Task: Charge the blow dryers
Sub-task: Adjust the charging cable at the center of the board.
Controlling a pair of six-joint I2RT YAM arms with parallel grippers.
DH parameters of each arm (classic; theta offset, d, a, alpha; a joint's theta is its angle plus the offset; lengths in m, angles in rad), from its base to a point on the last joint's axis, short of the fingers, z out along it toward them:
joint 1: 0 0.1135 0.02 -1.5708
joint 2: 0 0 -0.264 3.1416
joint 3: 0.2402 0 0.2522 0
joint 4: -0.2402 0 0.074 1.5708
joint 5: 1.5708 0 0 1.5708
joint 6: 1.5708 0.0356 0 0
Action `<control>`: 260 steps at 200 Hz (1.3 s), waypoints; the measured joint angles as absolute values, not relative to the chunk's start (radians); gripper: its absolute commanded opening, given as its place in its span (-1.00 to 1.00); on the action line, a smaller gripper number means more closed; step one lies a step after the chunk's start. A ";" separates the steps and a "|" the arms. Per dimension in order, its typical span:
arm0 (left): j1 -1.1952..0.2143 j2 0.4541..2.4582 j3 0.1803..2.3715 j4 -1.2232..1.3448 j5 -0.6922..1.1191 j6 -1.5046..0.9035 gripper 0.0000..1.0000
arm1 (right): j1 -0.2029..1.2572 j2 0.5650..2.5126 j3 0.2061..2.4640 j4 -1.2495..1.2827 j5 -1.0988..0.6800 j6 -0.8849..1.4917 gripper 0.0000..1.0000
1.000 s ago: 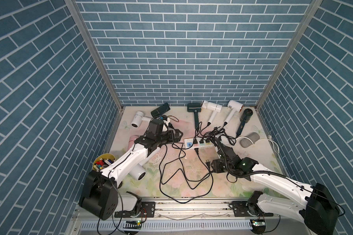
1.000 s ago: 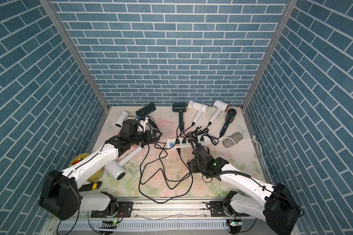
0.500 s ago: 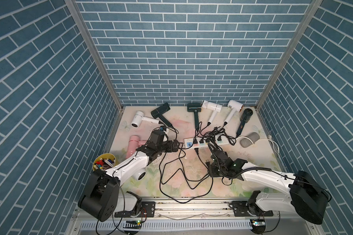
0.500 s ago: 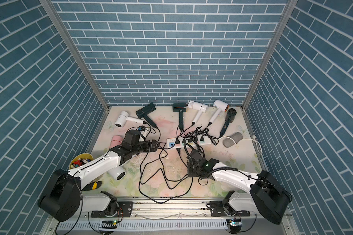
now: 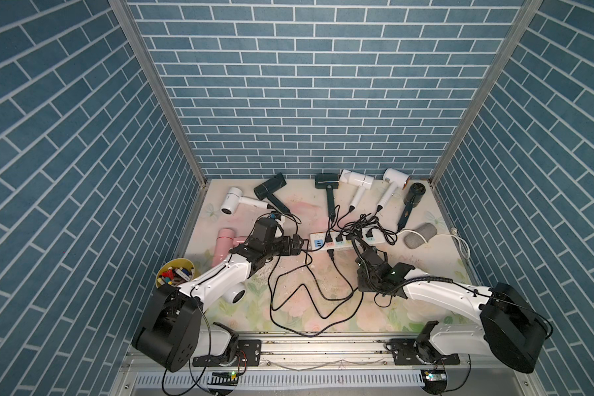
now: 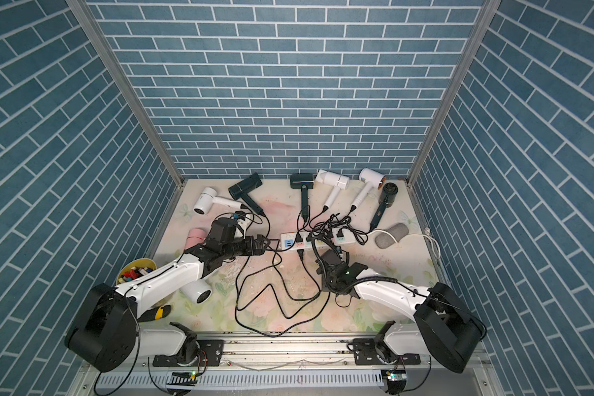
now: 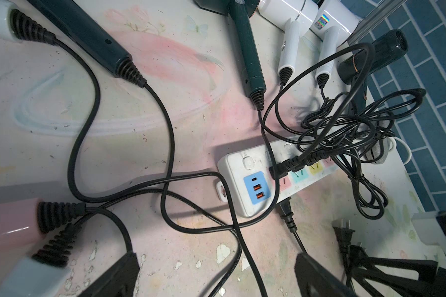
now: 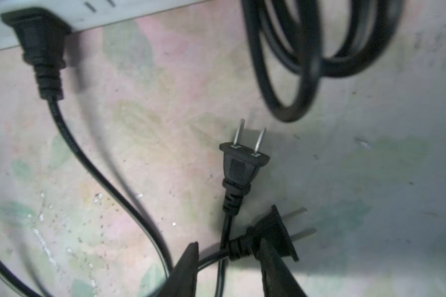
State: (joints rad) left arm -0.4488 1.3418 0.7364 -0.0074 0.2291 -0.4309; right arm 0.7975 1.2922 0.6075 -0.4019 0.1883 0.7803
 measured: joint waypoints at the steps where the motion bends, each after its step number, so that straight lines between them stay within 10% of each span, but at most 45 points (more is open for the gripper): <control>1: -0.449 1.342 0.736 -0.007 0.229 -0.431 0.99 | 0.794 1.291 0.607 -0.402 0.189 0.780 -0.16; 160: -0.449 1.342 0.737 -0.007 0.229 -0.427 0.99 | 0.707 0.957 0.565 -0.603 0.201 0.916 0.03; 260: -0.450 1.342 0.740 -0.008 0.229 -0.425 0.99 | 0.713 1.209 0.613 -0.599 0.232 1.191 -0.07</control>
